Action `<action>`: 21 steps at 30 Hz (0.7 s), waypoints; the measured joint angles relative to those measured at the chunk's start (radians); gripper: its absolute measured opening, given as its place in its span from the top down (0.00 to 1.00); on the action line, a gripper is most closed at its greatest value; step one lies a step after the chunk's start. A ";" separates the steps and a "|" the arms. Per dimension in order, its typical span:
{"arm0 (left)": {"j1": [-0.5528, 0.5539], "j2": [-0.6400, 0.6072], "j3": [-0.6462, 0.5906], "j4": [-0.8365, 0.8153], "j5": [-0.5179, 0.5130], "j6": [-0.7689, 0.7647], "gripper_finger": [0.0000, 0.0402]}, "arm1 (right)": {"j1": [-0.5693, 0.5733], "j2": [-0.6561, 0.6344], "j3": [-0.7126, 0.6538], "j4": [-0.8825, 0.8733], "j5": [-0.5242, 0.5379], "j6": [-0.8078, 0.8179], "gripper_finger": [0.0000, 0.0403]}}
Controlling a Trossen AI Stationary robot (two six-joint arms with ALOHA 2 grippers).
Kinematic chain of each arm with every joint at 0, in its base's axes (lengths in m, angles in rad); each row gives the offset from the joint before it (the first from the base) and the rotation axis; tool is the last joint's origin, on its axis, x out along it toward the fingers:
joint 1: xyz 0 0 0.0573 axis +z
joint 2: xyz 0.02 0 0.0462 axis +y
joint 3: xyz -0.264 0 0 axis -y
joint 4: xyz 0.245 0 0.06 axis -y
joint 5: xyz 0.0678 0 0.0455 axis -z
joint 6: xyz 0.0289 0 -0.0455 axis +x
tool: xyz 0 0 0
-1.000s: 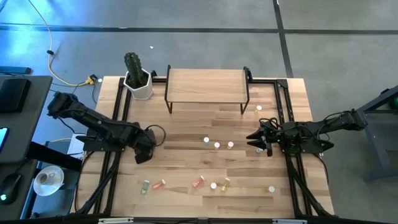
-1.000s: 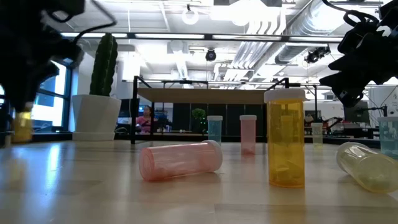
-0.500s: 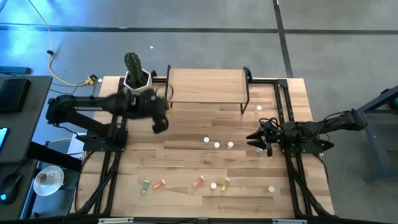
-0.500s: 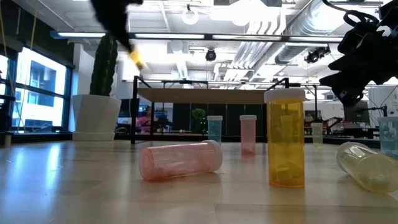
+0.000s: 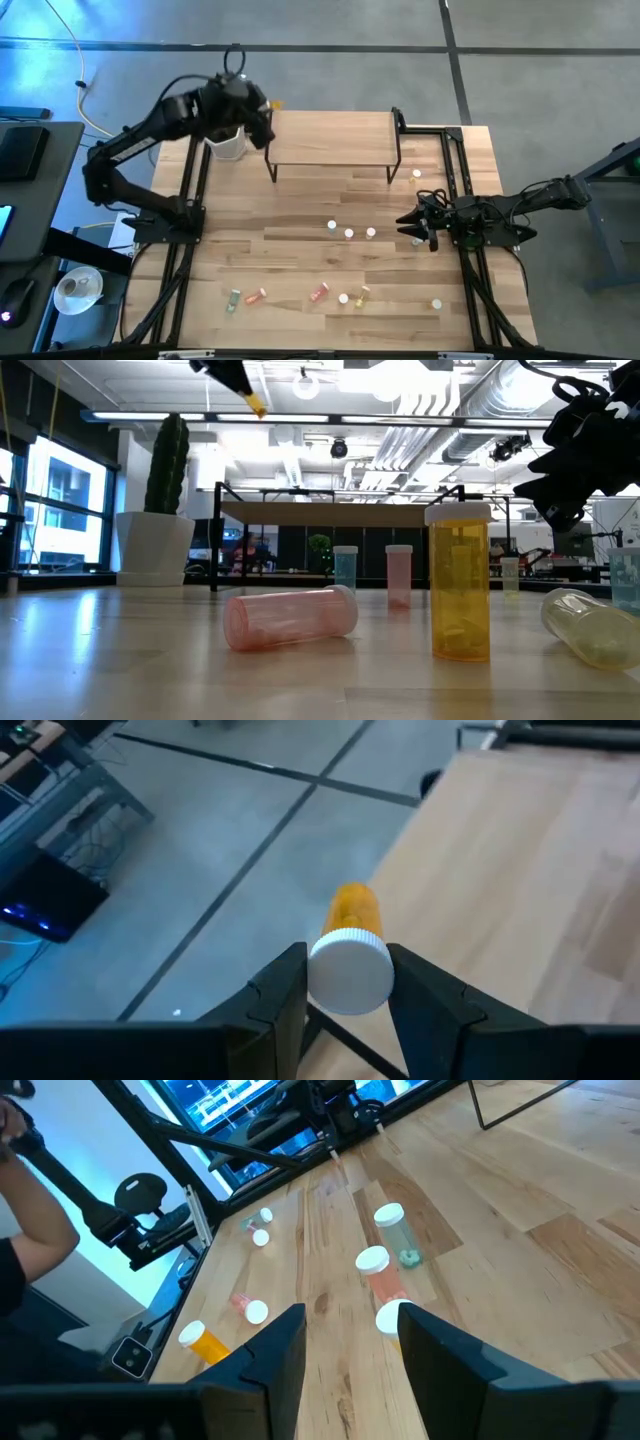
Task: Pick and place medicine bottles onto shelf by color
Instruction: Put the top orange pill bottle on the shelf
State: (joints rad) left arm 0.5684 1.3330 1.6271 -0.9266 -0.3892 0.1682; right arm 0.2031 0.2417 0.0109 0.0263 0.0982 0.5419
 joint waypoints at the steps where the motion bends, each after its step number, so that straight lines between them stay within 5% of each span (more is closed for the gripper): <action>1: 0.016 0.016 0.024 -0.001 0.008 0.007 0.71 | 0.000 0.000 0.000 0.000 0.000 0.000 0.62; 14: 0.142 0.344 0.363 -0.199 0.102 0.010 0.71 | 0.000 0.000 0.000 0.000 0.000 0.000 0.62; 21: 0.174 0.507 0.437 -0.353 0.181 -0.034 0.71 | 0.000 0.000 0.000 0.000 0.000 0.000 0.62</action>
State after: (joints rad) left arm 0.7426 1.8402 2.0638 -1.2793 -0.2085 0.1341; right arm 0.2031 0.2417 0.0109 0.0261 0.0983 0.5420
